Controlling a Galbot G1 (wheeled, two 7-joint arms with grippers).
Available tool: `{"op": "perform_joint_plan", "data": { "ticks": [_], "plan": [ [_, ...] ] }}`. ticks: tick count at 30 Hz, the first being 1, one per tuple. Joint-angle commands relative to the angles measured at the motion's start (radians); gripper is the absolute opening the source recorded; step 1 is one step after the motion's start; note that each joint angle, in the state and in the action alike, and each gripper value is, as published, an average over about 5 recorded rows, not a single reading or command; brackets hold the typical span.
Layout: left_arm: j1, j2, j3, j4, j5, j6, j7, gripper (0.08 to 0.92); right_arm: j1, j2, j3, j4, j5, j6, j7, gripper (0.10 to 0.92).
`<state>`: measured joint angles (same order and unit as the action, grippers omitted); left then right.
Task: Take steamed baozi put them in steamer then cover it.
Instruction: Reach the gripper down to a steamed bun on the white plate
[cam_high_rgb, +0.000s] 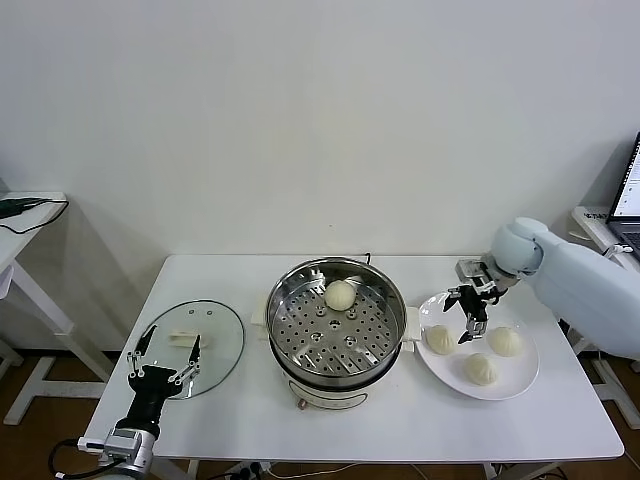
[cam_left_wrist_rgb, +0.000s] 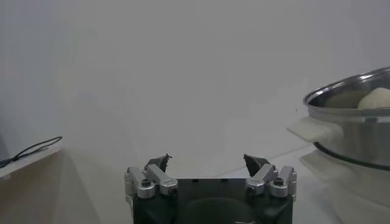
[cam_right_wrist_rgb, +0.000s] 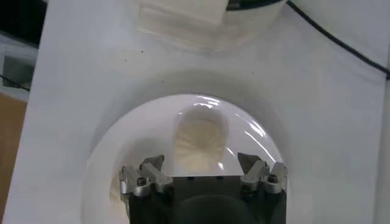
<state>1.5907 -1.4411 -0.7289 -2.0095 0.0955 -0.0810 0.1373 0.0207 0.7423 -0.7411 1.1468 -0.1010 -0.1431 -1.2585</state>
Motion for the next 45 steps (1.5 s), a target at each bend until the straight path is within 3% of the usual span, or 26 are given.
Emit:
{"op": "perform_joint_plan", "data": {
  "ticks": [1, 29, 38, 45],
  "plan": [
    [-0.001, 0.000, 0.000, 0.006, 0.002, 0.001, 0.000, 0.823, -0.069, 0.027, 0.053, -0.041, -0.043, -0.017, 0.024, 0.823],
    [-0.005, -0.002, 0.001, 0.018, 0.006, -0.004, 0.002, 0.823, -0.107, 0.066, 0.077, -0.051, -0.098, -0.015, 0.064, 0.822],
    [-0.005, -0.005, 0.004, 0.020, 0.012, -0.007, 0.001, 0.823, -0.113, 0.061, 0.081, -0.046, -0.108, -0.014, 0.061, 0.683],
    [-0.004, -0.007, 0.004, 0.019, 0.016, -0.007, 0.001, 0.823, -0.114, 0.057, 0.089, -0.041, -0.108, -0.013, 0.060, 0.658]
  ]
}}
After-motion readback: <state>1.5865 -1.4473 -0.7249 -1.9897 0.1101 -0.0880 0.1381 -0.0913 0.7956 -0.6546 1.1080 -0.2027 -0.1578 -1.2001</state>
